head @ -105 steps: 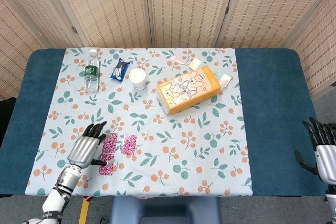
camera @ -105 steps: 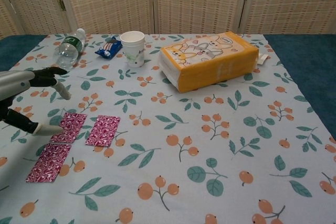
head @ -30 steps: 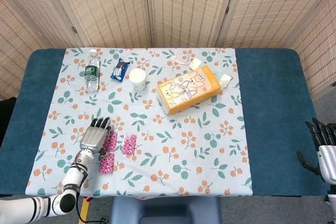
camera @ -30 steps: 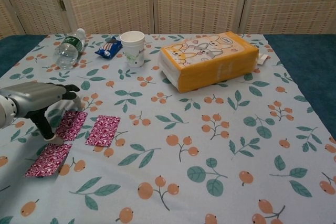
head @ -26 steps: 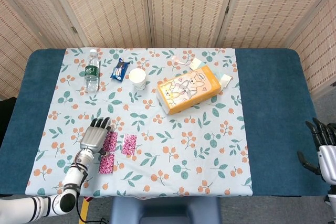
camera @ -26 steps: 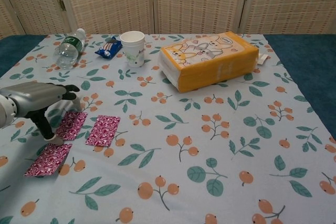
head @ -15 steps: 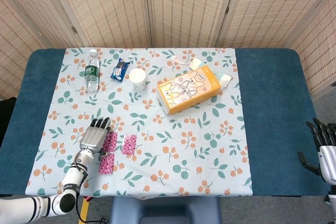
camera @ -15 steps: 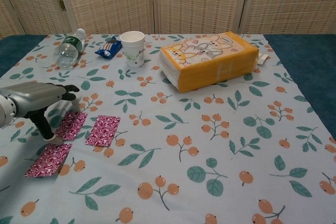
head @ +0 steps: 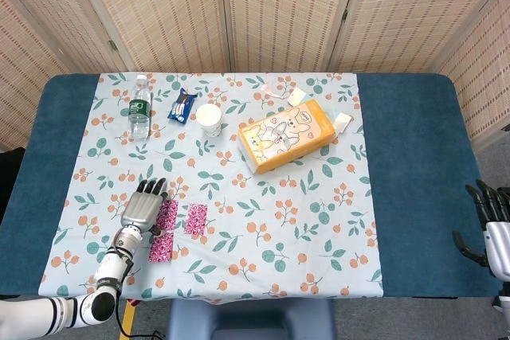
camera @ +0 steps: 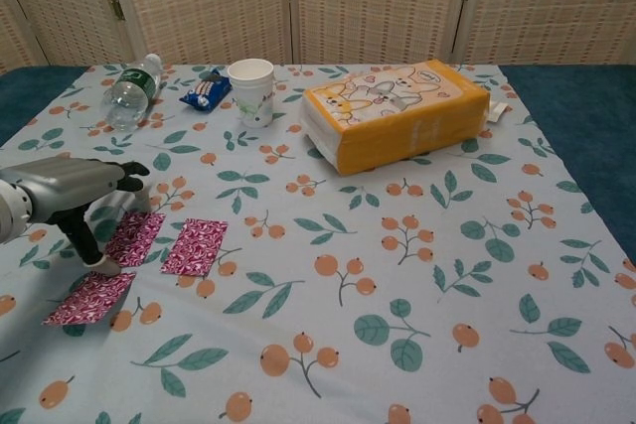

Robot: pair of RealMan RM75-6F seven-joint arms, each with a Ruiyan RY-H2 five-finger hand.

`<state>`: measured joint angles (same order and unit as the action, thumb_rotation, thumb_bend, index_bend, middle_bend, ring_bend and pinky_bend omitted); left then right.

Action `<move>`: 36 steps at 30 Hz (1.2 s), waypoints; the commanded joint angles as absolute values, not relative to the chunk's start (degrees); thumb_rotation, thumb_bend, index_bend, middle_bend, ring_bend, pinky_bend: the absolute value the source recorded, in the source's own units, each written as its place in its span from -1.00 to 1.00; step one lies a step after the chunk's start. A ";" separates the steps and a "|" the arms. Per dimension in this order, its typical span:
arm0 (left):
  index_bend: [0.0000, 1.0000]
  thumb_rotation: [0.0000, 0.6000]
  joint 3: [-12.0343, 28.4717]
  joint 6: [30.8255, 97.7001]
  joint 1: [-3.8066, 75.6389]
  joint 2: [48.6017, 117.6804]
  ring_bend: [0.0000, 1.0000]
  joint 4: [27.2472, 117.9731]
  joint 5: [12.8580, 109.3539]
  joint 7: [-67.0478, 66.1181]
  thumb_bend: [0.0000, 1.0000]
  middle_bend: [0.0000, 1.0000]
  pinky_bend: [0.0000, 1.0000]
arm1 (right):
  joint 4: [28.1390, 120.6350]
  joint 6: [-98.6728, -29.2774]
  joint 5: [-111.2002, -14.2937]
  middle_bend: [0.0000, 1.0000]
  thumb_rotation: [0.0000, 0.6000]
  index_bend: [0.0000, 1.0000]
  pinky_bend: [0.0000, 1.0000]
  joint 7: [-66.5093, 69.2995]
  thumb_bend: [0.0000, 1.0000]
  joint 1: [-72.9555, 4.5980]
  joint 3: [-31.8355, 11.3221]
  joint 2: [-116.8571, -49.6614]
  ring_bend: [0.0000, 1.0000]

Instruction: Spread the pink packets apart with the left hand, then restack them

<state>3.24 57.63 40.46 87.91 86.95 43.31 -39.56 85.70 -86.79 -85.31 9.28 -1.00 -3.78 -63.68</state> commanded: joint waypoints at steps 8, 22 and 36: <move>-0.22 1.00 3.17 57.62 40.21 87.98 -1.00 86.43 44.54 -37.89 -0.61 -0.98 -1.00 | 85.89 -86.97 -85.31 -0.94 1.00 -0.92 -1.00 9.19 -0.21 -0.88 -3.81 -63.62 -1.00; -0.19 1.00 3.09 59.29 39.22 85.85 -1.00 88.91 47.68 -35.89 -0.57 -0.97 -1.00 | 86.18 -87.34 -85.42 -0.94 1.00 -0.92 -1.00 9.02 -0.21 -0.70 -3.88 -63.47 -1.00; -0.22 1.00 1.51 64.93 35.91 81.56 -1.00 95.78 54.07 -34.46 -0.57 -0.97 -1.00 | 85.91 -87.12 -85.35 -0.94 1.00 -0.92 -1.00 9.35 -0.21 -0.83 -4.02 -63.53 -1.00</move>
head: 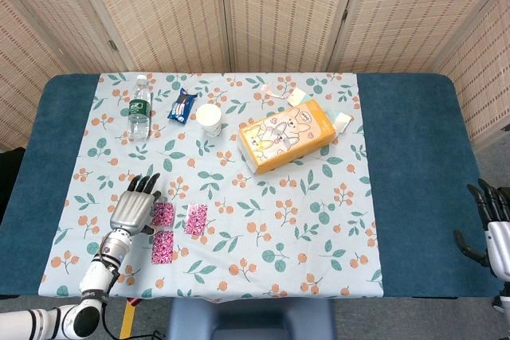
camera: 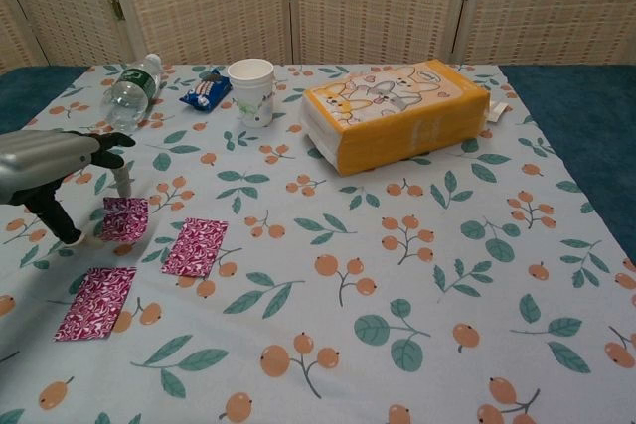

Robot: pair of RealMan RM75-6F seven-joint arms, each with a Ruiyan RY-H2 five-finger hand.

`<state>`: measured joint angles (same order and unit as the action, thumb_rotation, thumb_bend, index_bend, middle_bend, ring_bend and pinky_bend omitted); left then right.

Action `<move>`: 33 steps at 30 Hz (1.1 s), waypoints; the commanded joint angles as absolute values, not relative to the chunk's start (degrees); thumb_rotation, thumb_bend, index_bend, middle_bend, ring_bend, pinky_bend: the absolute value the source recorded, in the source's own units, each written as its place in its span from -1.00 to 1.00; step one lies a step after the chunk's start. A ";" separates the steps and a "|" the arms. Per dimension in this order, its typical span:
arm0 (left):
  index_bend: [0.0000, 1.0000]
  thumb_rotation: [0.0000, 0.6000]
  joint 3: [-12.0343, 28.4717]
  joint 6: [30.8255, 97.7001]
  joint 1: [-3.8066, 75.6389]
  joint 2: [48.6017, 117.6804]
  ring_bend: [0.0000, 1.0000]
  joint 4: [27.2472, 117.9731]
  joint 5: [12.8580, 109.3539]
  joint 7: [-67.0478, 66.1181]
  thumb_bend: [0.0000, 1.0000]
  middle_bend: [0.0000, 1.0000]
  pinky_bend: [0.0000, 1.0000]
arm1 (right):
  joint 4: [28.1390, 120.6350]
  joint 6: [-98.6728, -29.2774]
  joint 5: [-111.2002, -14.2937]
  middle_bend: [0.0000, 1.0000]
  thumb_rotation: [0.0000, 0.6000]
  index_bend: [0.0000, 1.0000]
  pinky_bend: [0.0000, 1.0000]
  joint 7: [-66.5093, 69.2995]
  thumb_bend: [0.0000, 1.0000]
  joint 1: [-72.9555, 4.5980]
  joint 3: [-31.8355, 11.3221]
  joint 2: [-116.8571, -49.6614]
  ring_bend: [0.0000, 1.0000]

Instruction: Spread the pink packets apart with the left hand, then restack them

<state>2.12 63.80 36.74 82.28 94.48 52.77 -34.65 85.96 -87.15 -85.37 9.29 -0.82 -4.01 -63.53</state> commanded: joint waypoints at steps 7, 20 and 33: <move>-0.25 1.00 -0.08 67.36 33.92 80.28 -1.00 99.00 57.70 -34.57 -0.57 -0.97 -1.00 | 85.36 -86.79 -85.25 -0.94 1.00 -0.92 -1.00 9.90 -0.21 -0.94 -4.01 -63.76 -1.00; -0.28 1.00 0.36 67.95 33.74 82.87 -1.00 101.89 58.45 -38.42 -0.57 -0.97 -1.00 | 84.47 -86.69 -85.22 -0.94 1.00 -0.92 -1.00 10.85 -0.21 -0.93 -4.01 -64.08 -1.00; -0.31 1.00 5.53 65.44 39.23 89.48 -1.00 100.42 48.78 -46.40 -0.57 -0.97 -1.00 | 83.58 -86.73 -84.79 -0.94 1.00 -0.92 -1.00 11.83 -0.21 -0.56 -3.99 -64.21 -1.00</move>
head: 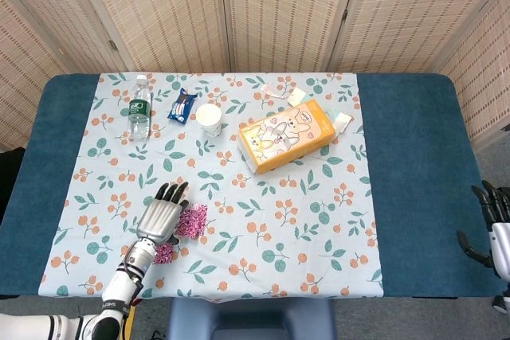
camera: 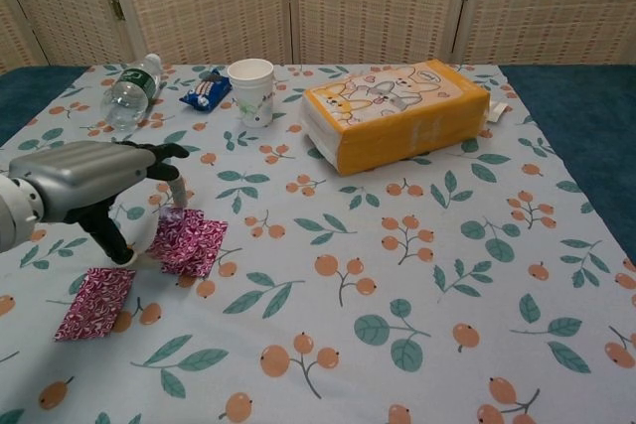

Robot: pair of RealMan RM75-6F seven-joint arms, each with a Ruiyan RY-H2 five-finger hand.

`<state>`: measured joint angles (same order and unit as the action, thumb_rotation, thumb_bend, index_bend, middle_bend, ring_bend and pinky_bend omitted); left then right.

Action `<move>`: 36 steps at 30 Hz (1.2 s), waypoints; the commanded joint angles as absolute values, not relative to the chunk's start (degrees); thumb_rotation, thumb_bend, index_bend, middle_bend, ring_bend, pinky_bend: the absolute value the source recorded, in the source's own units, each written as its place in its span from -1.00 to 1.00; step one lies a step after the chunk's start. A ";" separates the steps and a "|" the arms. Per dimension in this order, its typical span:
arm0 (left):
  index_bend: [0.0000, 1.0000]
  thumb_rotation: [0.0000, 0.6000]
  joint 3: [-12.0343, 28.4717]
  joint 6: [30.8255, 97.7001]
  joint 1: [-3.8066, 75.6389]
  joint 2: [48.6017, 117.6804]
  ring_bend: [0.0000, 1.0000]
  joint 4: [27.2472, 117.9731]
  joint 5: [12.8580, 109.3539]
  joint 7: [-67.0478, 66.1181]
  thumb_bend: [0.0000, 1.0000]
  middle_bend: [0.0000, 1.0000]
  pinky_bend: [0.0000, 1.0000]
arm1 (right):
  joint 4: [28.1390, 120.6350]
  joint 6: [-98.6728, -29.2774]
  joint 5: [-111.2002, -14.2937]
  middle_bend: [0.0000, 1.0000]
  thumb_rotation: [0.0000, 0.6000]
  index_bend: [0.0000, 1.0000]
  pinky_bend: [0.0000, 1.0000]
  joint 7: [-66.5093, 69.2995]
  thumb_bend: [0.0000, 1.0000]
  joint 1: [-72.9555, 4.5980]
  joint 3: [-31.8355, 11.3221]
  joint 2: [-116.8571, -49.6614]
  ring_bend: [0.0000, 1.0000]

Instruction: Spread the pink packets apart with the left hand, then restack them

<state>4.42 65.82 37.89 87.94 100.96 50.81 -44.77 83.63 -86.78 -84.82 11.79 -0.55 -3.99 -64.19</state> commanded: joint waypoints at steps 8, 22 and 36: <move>-0.34 1.00 6.51 65.77 41.66 92.35 -1.00 98.40 43.75 -49.83 -0.57 -0.97 -1.00 | 83.34 -86.69 -84.56 -0.94 1.00 -0.92 -1.00 12.20 -0.21 -0.44 -4.07 -64.12 -1.00; -0.46 1.00 5.88 66.95 43.12 93.11 -1.00 98.12 40.23 -51.86 -0.57 -0.97 -1.00 | 83.45 -86.85 -84.65 -0.94 1.00 -0.92 -1.00 12.21 -0.21 -0.33 -4.10 -64.09 -1.00; -0.50 1.00 5.62 66.65 44.19 93.62 -1.00 96.87 37.23 -51.87 -0.57 -1.00 -1.00 | 83.16 -86.75 -84.43 -0.94 1.00 -0.92 -1.00 12.44 -0.21 -0.23 -4.18 -64.15 -1.00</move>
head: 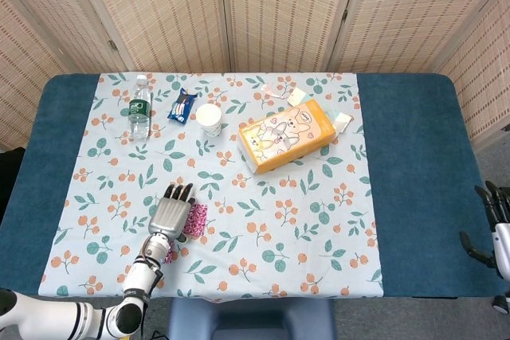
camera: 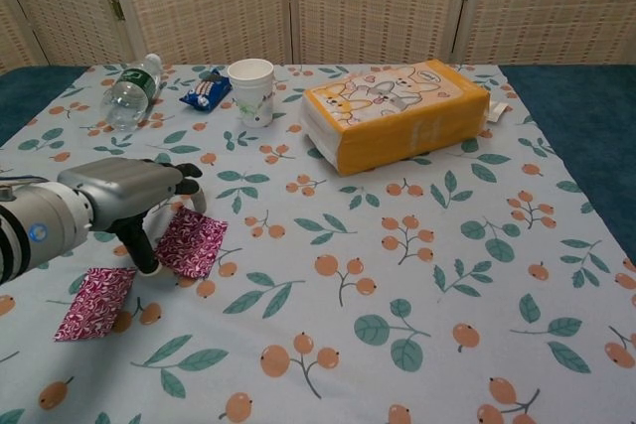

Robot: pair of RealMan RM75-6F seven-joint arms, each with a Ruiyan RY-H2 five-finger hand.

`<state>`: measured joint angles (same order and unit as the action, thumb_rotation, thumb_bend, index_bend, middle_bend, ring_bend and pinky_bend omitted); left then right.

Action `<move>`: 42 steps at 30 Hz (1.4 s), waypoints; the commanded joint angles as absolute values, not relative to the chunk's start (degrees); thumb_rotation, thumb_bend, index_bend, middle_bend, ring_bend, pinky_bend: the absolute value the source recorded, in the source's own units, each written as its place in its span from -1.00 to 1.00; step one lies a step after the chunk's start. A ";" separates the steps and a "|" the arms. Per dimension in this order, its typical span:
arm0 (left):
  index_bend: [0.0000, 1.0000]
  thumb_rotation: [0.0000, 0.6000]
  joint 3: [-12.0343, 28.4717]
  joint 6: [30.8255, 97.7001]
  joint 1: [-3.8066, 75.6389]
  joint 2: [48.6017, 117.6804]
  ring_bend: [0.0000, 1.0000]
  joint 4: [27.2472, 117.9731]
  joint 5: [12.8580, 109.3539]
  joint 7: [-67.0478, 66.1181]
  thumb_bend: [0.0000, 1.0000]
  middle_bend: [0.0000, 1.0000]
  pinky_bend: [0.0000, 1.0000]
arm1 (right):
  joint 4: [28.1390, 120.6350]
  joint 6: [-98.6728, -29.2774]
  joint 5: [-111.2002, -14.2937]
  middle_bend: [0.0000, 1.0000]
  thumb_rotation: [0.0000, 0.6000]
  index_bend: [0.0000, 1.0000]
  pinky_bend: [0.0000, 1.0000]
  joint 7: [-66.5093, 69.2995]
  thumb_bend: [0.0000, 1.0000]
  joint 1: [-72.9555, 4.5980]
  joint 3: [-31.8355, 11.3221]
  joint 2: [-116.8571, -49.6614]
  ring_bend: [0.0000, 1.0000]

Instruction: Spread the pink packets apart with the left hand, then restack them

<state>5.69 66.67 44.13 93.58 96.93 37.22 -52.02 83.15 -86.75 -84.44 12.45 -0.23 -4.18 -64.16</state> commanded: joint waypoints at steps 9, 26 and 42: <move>-0.52 1.00 5.76 66.25 44.89 94.07 -1.00 96.31 36.32 -51.33 -0.57 -1.00 -1.00 | 83.12 -86.95 -84.27 -0.94 1.00 -0.92 -1.00 12.55 -0.21 0.07 -4.15 -64.11 -1.00; -0.64 1.00 -1.65 71.12 38.38 83.64 -1.00 104.23 50.53 -43.83 -0.58 -1.00 -1.00 | 83.26 -86.71 -84.66 -0.94 1.00 -0.92 -1.00 12.40 -0.21 -0.18 -4.15 -64.18 -1.00; -0.60 1.00 -7.51 71.59 32.28 82.76 -1.00 102.37 59.93 -40.73 -0.59 -1.00 -1.00 | 84.15 -87.47 -85.22 -0.94 1.00 -0.92 -1.00 11.67 -0.21 0.11 -3.96 -63.91 -1.00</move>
